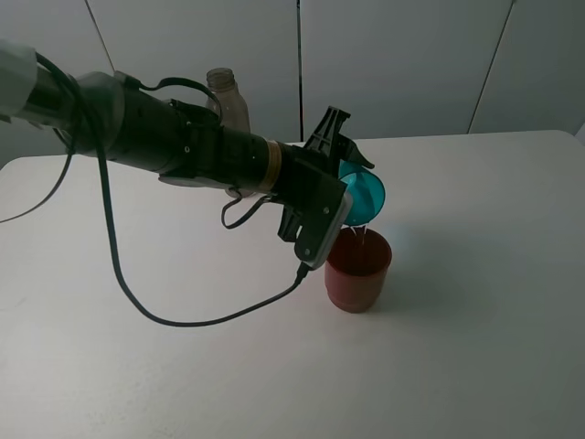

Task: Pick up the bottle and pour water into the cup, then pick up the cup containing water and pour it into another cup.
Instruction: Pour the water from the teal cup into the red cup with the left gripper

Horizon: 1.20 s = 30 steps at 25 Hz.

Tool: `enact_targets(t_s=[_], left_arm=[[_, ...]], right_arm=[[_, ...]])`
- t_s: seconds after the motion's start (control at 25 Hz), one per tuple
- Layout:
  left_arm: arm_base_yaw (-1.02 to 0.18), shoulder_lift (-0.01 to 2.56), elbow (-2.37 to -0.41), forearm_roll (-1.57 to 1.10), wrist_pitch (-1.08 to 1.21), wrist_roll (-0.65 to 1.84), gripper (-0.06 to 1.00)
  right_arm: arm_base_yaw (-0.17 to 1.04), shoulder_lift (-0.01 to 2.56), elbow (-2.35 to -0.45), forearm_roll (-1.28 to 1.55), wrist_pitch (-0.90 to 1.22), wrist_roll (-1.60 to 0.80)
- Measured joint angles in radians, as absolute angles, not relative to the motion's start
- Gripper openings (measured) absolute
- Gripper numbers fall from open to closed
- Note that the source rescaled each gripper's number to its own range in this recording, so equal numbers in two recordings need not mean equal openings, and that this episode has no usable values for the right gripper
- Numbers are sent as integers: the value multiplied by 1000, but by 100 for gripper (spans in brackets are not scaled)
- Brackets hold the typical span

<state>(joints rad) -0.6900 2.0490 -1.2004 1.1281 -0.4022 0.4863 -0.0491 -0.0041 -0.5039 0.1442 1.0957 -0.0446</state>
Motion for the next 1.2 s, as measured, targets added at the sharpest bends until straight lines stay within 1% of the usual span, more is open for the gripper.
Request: enact_targets(t_s=[0.24,0.8,1.2], left_arm=[[-690,2049,-1200,1124,-418,512,5],[-690,2049,-1200,1054,-441,695,5],[-690,2049,-1200,1034,-475,767,5]], right_arm=[[-49,-4,-504,144,1096,-45],[-49,-4,-504,144,1096,-45],[-49,-4,-504,144,1096,-45]])
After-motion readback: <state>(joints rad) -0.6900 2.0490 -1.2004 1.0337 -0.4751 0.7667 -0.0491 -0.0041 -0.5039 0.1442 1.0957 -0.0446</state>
